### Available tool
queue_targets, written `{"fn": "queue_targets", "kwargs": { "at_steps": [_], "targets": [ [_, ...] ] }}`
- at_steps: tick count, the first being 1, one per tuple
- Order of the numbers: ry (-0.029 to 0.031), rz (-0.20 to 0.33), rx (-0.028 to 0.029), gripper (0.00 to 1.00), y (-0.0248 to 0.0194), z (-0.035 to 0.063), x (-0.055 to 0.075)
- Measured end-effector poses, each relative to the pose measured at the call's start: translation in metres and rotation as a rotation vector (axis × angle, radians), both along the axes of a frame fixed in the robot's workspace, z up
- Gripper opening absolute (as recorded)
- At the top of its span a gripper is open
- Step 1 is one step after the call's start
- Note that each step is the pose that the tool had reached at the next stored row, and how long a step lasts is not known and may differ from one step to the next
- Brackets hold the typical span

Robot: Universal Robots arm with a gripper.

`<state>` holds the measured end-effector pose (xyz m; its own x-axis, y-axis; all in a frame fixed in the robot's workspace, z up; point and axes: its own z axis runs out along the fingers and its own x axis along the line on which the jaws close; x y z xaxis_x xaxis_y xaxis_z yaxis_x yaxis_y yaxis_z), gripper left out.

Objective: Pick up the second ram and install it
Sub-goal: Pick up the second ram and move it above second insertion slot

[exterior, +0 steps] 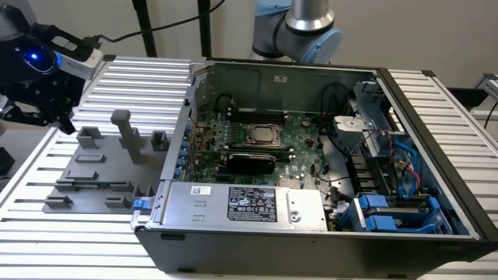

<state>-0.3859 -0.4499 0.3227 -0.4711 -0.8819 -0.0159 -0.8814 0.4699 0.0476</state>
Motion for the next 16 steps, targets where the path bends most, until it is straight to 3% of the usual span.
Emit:
{"fn": "queue_targets", "kwargs": {
  "at_steps": [16],
  "targets": [
    [-0.0010,0.292,-0.0001,0.11,0.0000,-0.0129,0.000]
  ]
}}
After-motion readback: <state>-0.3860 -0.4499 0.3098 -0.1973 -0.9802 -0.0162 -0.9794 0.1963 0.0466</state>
